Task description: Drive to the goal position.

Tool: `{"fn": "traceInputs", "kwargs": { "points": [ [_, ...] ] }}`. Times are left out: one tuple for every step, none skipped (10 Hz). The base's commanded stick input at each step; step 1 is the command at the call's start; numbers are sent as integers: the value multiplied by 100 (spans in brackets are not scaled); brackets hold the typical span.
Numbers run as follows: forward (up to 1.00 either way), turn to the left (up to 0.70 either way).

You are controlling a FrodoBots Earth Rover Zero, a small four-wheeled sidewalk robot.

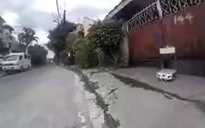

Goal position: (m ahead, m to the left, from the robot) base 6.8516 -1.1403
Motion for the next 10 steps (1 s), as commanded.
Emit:
{"fn": "traceInputs", "kwargs": {
  "points": [
    [0, 70],
    [0, 70],
    [0, 70],
    [0, 70],
    [0, 70],
    [9, 60],
    [35, 32],
    [67, 0],
    [67, 0],
    [67, 0]
  ]
}}
